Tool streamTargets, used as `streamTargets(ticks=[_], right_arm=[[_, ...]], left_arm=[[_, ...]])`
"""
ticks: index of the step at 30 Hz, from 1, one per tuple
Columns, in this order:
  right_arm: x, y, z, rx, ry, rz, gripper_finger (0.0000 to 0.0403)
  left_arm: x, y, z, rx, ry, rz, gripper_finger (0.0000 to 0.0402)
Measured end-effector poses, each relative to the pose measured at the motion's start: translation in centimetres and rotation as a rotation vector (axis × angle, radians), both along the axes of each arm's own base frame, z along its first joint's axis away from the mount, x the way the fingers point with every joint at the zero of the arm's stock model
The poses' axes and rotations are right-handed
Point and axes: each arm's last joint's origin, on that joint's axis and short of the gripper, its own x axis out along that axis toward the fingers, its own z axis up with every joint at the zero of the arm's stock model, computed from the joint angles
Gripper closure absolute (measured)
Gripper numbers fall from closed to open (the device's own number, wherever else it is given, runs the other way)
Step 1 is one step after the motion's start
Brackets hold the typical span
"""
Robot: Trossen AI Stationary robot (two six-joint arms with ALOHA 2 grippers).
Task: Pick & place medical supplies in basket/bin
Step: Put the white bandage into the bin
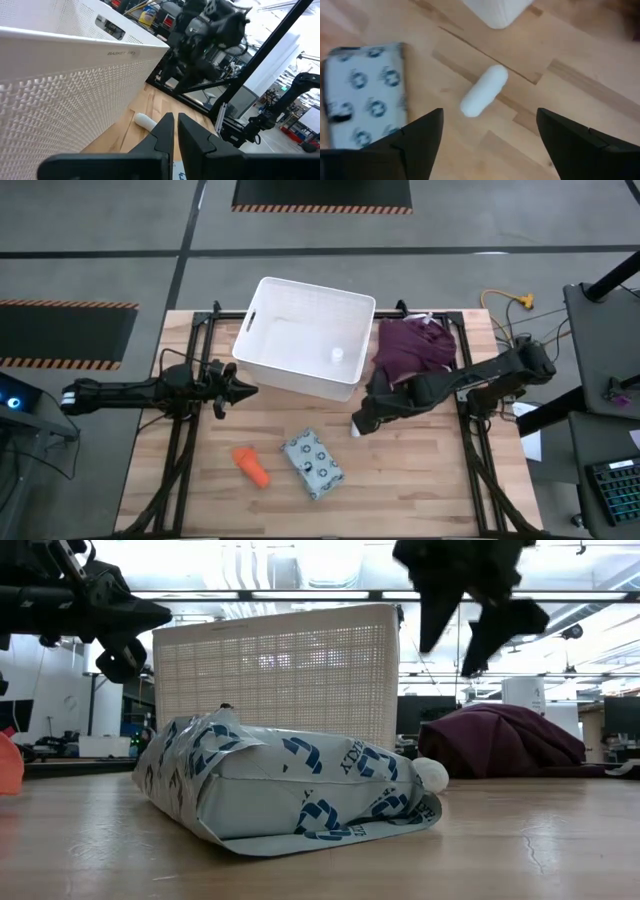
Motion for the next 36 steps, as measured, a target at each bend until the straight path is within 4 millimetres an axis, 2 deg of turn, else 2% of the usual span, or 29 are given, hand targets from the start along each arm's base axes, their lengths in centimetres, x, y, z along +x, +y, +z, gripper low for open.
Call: streamTargets(ticks=[9, 23, 28, 36], right_arm=[[1.4, 0.8, -5.4, -0.005, -0.009, -0.072, 0.0087], [4.5, 1.5, -10.7, -0.057, 0.104, -0.085, 0.0126], [5.2, 1.7, -10.9, -0.048, 0.111, -0.092, 0.0163], [4.9, 1.8, -9.5, -0.007, 0.099, -0.029, 0.0263]], left_arm=[[0.0, 0.0, 0.0, 0.0, 0.001, 0.0, 0.0396], [0.0, 0.0, -0.1, 0.0, 0.006, 0.001, 0.0396], [0.0, 0.0, -0.1, 0.0, 0.005, 0.003, 0.0396], [0.1, 0.0, -0.1, -0.001, 0.01, 0.003, 0.0396]])
